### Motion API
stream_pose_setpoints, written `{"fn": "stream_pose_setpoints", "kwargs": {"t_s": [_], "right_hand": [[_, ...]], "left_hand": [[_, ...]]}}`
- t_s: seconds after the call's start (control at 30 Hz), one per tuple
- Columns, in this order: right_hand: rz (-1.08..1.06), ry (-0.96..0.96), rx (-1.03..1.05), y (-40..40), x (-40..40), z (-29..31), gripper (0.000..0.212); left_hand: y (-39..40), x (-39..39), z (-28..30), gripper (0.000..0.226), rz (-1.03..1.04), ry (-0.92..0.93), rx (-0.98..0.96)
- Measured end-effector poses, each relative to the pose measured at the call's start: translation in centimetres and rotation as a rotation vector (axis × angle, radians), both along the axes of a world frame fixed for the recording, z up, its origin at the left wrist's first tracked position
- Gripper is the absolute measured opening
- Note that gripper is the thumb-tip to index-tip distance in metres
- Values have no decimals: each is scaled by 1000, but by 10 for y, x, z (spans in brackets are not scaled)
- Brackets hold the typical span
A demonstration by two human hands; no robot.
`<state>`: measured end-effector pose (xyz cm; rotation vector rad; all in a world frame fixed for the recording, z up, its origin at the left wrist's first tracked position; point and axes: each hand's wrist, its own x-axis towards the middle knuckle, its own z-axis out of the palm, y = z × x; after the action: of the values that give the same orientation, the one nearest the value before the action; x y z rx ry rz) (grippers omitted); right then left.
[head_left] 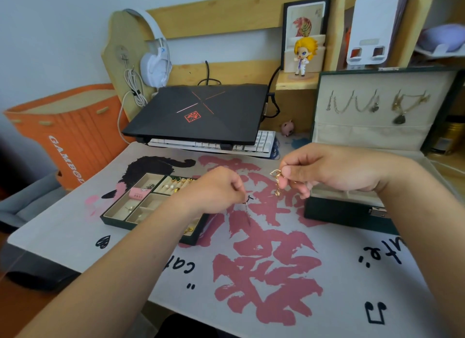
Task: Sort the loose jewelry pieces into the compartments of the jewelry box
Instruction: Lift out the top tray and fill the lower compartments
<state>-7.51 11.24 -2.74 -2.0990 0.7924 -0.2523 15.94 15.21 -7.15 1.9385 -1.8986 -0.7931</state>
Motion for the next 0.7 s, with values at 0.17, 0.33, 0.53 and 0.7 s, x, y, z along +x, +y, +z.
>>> {"fn": "stream_pose_setpoints", "kwargs": {"t_s": [0.17,0.33,0.53,0.7], "right_hand": [[17,30,14,0,-4,0,33],[-14,-27,4,-1,1,1,33],[-122,-172,-136,4,12,5,41],[-124,-73,-257,6,13,7,31]], "left_hand": [[-24,0,-5,9,42,-52,-112],[4,-11,26,24,-201,442,-71],[11,-18,43,19,-71,623,-155],[11,-7,58,10,-94,632,-22]]}}
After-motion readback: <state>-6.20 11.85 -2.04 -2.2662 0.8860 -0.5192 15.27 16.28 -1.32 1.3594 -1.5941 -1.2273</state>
